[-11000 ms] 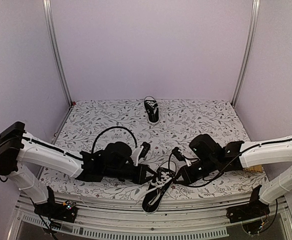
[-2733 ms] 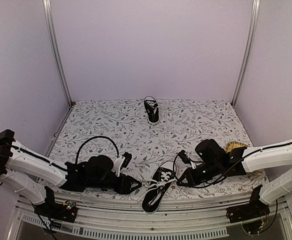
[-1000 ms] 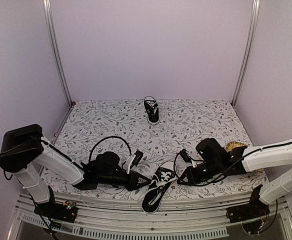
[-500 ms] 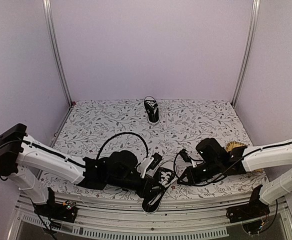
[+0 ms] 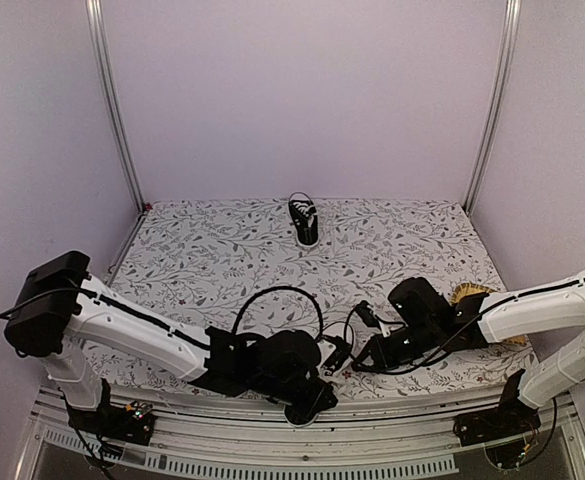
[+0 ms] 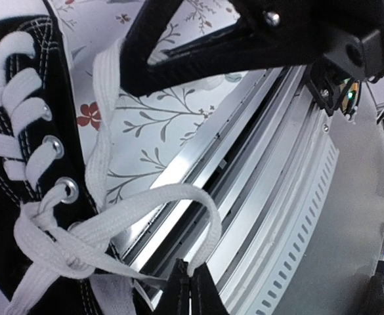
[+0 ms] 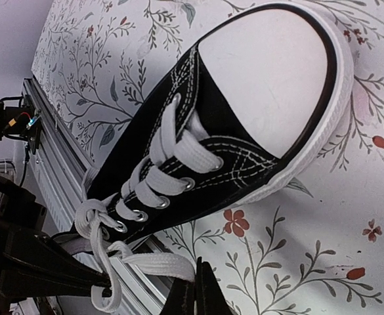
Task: Tie the shoes
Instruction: Adjust the loop with the shoelace from the shoe.
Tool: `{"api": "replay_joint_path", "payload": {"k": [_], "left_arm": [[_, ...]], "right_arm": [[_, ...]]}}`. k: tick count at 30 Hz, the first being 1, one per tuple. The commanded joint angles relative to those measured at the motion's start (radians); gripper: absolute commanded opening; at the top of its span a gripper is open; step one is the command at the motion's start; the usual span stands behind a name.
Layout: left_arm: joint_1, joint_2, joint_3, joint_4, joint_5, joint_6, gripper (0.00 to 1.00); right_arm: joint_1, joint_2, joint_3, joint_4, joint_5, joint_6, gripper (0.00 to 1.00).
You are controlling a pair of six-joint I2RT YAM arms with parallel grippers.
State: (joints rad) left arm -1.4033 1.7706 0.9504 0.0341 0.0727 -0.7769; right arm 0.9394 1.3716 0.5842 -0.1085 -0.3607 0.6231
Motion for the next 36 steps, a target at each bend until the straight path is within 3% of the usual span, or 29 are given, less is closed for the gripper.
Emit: {"api": "replay_joint_path", "payload": {"k": [1, 6, 11, 27, 36], "left_arm": [[-0.038, 0.023, 0.049, -0.134, -0.042, 0.002, 0.0], [-0.048, -0.049, 0.041, -0.171, -0.096, -0.002, 0.26], [-0.048, -0.112, 0.02, -0.198, -0.101, -0.016, 0.42], [-0.072, -0.196, 0.025, -0.34, -0.103, -0.073, 0.54], [-0.075, -0.273, 0.011, -0.441, -0.171, -0.1, 0.72]], "right_arm": [[-0.007, 0.021, 0.019, 0.05, -0.043, -0.021, 0.02], [-0.007, 0.027, 0.004, 0.068, -0.059, -0.023, 0.02], [-0.007, 0.028, -0.006, 0.073, -0.06, -0.02, 0.02], [-0.006, 0.029, -0.013, 0.084, -0.057, -0.02, 0.02], [-0.007, 0.018, -0.023, 0.084, -0.055, -0.016, 0.02]]}}
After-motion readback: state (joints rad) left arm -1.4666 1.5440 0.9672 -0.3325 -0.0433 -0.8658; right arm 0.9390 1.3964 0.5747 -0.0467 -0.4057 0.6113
